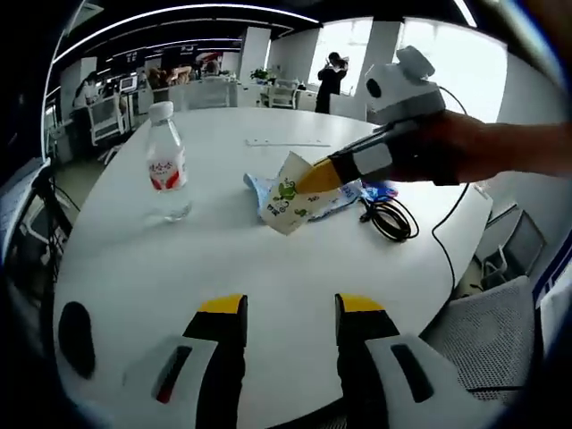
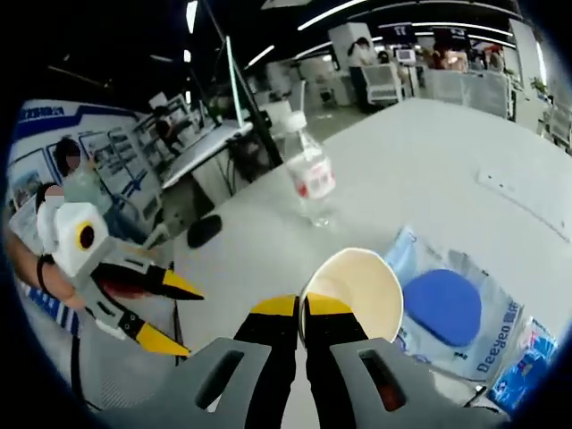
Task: Arrange the tabletop items into an orderly group along one side of the table until the central work area is clear of visible clutter.
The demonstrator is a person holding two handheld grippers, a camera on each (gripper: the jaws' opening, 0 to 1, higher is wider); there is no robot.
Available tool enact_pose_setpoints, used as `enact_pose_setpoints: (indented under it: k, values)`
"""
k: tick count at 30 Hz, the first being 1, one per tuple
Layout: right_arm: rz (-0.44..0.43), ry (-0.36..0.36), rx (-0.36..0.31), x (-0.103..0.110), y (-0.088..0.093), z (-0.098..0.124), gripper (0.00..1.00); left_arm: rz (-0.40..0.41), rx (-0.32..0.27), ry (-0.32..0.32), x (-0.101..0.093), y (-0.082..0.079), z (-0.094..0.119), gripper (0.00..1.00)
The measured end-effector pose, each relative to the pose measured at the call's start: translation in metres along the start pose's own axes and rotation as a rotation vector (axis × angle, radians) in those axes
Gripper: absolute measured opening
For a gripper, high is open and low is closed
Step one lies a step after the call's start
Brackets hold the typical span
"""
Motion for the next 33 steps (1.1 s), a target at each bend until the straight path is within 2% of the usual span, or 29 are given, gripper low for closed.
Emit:
enact_pose_setpoints:
  k: [16, 21, 24, 33]
  values:
    - [0.020, -0.009, 0.020, -0.013, -0.015, -0.037, 0.00, 0.011, -0.014, 0.014, -0.008, -0.001, 0.003, 0.38]
    - [0.072, -0.006, 0.044, -0.025, -0.020, -0.053, 0.00, 0.021, -0.018, 0.009, -0.006, -0.002, 0.004, 0.38]
    - [0.076, -0.008, 0.055, -0.025, -0.021, -0.058, 0.00, 0.024, -0.018, 0.006, -0.006, -0.001, 0.005, 0.38]
    - [0.262, -0.012, 0.156, -0.033, -0.018, -0.076, 0.00, 0.047, -0.014, -0.004, -0.005, 0.005, 0.008, 0.38]
Point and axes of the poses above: the point that each gripper's makers call its tool centre point, and the gripper's own axes: z roughly backward along the fingers, x roughly to its left, y roughly out of its underside, the point moved 2 cm from there along z, roughly backward along the fingers, and after that the axes turned 12 degrees about -x, right-handed, at the moved point
